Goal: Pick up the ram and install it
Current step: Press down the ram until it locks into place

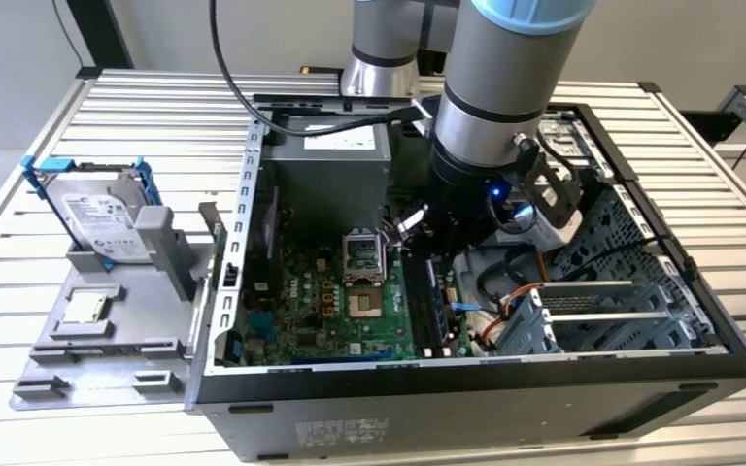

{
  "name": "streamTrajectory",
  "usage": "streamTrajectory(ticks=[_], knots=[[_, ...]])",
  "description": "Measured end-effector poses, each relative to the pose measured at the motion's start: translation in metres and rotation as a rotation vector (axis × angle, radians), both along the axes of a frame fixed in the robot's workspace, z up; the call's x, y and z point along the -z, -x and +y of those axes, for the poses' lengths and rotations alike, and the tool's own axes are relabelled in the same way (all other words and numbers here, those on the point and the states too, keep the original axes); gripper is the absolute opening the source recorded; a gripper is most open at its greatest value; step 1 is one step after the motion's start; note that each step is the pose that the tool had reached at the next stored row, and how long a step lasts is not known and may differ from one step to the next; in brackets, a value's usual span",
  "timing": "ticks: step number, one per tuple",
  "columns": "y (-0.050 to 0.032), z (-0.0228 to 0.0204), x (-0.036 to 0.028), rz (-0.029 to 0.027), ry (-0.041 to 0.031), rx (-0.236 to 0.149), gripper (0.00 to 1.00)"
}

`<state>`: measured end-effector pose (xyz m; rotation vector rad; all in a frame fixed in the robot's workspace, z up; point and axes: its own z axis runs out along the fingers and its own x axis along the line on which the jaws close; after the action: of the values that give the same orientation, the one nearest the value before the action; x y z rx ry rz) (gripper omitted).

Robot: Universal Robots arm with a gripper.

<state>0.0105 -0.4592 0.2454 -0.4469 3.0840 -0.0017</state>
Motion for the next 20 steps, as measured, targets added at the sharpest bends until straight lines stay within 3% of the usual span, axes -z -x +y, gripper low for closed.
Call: streamTrajectory(ticks=[10, 20], knots=[[0.0000, 0.0000, 0.0000, -0.0015, 0.0005, -0.166, 0.00], [0.0000, 0.0000, 0.0001, -0.0018, 0.0007, -0.356, 0.00]])
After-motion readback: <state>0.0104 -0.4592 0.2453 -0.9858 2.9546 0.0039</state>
